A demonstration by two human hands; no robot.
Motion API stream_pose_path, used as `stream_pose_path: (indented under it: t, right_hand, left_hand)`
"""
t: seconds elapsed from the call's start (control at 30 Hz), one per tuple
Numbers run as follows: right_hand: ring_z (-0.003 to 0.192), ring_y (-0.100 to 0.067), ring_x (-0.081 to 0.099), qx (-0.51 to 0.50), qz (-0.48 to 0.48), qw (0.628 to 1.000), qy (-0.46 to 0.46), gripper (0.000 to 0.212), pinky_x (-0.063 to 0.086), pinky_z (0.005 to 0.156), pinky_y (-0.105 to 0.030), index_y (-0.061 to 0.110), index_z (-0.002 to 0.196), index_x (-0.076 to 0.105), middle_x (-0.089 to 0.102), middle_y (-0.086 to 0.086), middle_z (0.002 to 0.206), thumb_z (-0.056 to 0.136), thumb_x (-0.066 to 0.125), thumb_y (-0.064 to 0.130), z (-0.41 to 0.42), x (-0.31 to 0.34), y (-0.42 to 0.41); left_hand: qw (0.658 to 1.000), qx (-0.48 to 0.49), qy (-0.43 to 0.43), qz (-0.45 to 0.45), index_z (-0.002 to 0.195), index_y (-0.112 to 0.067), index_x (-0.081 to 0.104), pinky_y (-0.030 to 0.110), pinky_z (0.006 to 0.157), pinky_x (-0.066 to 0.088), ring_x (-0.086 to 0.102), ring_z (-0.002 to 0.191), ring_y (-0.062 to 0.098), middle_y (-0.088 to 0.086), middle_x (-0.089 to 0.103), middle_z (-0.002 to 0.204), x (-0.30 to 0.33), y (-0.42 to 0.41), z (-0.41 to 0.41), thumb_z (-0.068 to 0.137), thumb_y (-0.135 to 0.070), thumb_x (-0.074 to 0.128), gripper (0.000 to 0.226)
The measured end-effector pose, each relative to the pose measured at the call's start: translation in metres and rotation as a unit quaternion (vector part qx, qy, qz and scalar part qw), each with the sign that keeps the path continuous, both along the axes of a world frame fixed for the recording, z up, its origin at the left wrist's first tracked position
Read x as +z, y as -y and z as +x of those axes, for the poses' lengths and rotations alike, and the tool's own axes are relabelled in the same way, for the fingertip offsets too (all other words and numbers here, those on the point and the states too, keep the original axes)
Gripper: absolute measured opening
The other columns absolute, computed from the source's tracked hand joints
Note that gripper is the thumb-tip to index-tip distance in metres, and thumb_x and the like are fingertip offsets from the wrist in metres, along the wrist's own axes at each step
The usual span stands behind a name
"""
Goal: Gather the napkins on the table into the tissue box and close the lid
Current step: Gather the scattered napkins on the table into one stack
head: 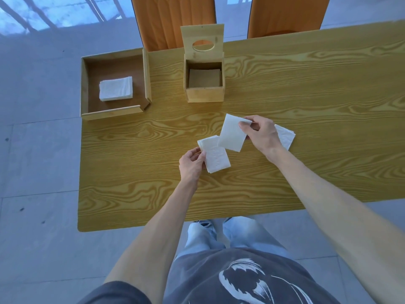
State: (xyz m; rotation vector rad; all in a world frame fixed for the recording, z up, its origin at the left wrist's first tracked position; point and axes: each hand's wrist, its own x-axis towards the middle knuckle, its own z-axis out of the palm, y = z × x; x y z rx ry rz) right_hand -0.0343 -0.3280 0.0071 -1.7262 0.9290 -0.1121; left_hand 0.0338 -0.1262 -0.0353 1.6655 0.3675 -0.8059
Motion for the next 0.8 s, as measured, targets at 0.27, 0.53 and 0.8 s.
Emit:
stream_pose_path:
  t: [0.27,0.53,0.8]
  right_hand:
    - [0.093,-0.018,0.071,0.119,0.116,0.986,-0.017,0.025,0.06,0.075,-0.03,0.008,0.114,0.067,0.074,-0.01,0.104,0.092,0.069,0.02,0.0,0.005,-0.015]
    - [0.101,-0.025,0.07,0.137,0.125,0.98,-0.069,0.022,0.06,0.081,-0.037,0.009,0.111,0.067,0.073,-0.01,0.105,0.091,0.07,0.018,0.01,-0.026,-0.036]
    - [0.09,-0.018,0.065,0.116,0.001,0.989,-0.093,0.023,0.052,0.081,-0.03,0.011,0.11,0.069,0.071,-0.003,0.098,0.091,0.069,0.023,0.021,-0.034,-0.043]
  left_hand:
    - [0.999,0.0,-0.012,-0.041,0.119,-0.007,0.063,0.021,0.063,0.059,0.073,0.08,0.015,0.008,0.076,0.1,0.0,-0.002,-0.001,0.093,-0.012,0.069,0.028]
    - [0.999,-0.01,-0.011,-0.036,0.12,-0.01,0.064,0.026,0.069,0.061,0.073,0.078,0.018,0.006,0.077,0.097,-0.003,-0.003,0.001,0.095,-0.016,0.066,0.026]
    - [0.999,0.003,-0.014,-0.03,0.119,-0.008,0.066,0.028,0.075,0.061,0.072,0.089,0.021,0.007,0.076,0.1,-0.006,-0.003,0.001,0.095,-0.018,0.066,0.026]
